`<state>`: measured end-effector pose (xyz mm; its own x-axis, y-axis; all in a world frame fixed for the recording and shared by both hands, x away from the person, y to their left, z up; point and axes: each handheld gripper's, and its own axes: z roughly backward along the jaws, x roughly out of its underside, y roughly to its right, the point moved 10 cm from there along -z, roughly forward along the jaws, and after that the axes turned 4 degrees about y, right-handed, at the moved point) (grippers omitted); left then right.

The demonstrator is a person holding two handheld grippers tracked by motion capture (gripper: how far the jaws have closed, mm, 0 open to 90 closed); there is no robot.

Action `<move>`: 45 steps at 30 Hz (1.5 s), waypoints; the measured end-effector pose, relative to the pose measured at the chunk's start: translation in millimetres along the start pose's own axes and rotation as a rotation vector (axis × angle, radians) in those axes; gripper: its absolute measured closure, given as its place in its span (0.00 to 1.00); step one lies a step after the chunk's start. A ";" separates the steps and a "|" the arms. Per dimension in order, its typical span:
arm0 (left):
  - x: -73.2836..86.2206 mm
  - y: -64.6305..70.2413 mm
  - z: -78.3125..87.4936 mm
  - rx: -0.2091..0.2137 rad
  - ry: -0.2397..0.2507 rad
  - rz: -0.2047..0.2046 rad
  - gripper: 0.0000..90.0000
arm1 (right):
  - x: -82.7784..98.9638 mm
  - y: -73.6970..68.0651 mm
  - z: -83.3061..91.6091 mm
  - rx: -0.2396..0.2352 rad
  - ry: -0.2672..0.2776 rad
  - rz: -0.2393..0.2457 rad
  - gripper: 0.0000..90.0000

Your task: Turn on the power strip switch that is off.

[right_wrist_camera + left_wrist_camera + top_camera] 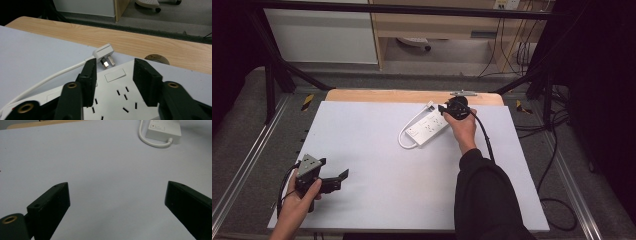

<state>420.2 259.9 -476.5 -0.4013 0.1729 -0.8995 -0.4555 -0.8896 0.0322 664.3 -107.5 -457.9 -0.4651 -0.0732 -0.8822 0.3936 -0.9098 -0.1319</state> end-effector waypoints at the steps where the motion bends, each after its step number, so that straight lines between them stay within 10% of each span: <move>1: 0.0 0.0 0.0 0.000 0.000 0.000 0.07 | -0.3 0.0 0.9 -0.005 -0.004 -0.006 0.53; 17: 0.3 0.1 -0.2 -0.001 -0.001 0.000 0.07 | -2.9 2.8 15.8 0.002 -0.056 -0.029 0.09; 45: 0.7 -0.2 0.2 -0.003 -0.001 0.001 0.07 | -23.7 -0.3 65.1 -0.060 0.004 -0.017 0.06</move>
<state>419.9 260.3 -477.1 -0.4026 0.1729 -0.8989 -0.4525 -0.8912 0.0313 623.6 -132.1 -407.6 -0.4691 -0.0561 -0.8814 0.4327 -0.8846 -0.1741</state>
